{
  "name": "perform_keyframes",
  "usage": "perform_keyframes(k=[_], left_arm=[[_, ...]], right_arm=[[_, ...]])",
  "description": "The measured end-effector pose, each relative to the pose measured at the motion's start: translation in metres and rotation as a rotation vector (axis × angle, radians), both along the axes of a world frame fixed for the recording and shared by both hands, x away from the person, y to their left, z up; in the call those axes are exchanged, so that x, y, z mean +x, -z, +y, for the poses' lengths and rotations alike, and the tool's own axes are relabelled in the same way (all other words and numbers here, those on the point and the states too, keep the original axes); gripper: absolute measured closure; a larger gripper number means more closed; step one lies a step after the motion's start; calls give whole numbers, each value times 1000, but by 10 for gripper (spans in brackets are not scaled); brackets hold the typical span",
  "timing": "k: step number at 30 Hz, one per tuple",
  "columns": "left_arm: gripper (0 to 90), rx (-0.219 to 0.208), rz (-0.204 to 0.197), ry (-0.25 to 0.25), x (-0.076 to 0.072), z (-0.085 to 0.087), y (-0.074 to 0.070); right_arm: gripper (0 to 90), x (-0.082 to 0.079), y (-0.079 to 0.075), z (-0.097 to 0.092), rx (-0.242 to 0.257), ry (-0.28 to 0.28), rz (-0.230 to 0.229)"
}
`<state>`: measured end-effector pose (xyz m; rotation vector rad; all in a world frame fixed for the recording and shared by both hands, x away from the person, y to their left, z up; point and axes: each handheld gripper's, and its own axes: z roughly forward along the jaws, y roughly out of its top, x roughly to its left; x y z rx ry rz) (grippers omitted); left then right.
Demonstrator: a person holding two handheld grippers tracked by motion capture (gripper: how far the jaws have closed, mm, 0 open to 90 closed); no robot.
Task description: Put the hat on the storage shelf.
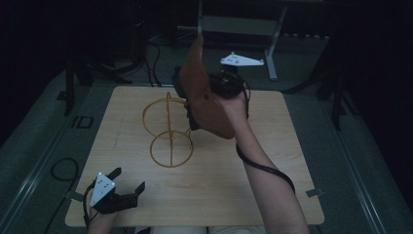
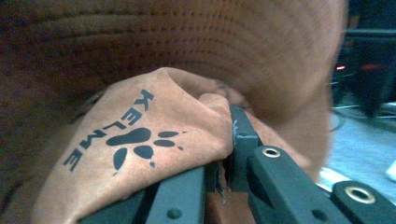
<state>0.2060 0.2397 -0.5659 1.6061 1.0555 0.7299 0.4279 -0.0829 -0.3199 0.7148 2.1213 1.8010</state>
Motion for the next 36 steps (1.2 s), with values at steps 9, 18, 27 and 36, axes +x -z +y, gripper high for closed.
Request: perform_keyframes(k=[9,18,27,36], left_arm=[[17,-32,-8,-13,-1,7,-1],[17,-41,-7,-13,-1,7,0],[17,-38,-2,-10,-1,7,1],[17,-28,7,0,0,4,5]], right_arm=[[852,-6,28,54,-137,-109,43],[473,-8,41,73,-133,-168,99],[215,-29,46,95,-175,-200,32],[144,-26,49,80,-161,-207,30]])
